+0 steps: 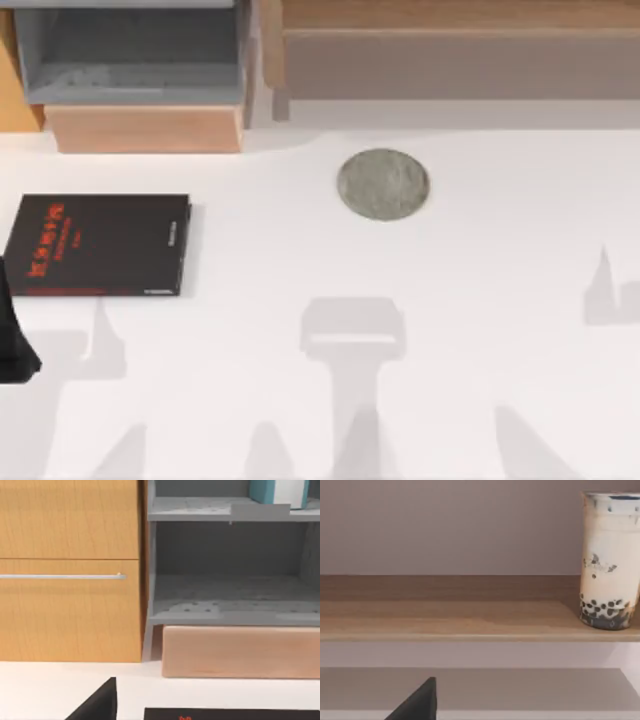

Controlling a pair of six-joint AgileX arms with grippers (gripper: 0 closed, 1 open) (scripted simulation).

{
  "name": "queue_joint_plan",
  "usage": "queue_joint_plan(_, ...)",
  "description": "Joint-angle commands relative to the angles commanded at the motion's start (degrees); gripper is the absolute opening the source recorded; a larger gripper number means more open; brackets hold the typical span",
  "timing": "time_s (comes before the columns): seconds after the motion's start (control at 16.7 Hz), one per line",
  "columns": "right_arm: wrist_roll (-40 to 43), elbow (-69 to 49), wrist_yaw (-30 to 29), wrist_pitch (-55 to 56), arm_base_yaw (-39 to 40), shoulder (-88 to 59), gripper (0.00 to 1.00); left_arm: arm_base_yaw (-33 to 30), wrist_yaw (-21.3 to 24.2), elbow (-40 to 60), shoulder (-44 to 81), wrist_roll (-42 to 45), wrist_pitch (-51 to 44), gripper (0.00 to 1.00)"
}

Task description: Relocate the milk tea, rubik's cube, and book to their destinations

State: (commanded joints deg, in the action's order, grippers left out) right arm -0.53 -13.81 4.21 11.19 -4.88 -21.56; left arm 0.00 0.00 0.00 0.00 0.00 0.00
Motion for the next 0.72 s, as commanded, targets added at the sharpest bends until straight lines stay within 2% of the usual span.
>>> queue_joint_plan(0.72, 0.8, -34.0, 11.2, 27.2, -12.2, -66.9, 1.00, 0.0, 0.0, 0.0, 0.0, 0.0, 0.0, 1.00)
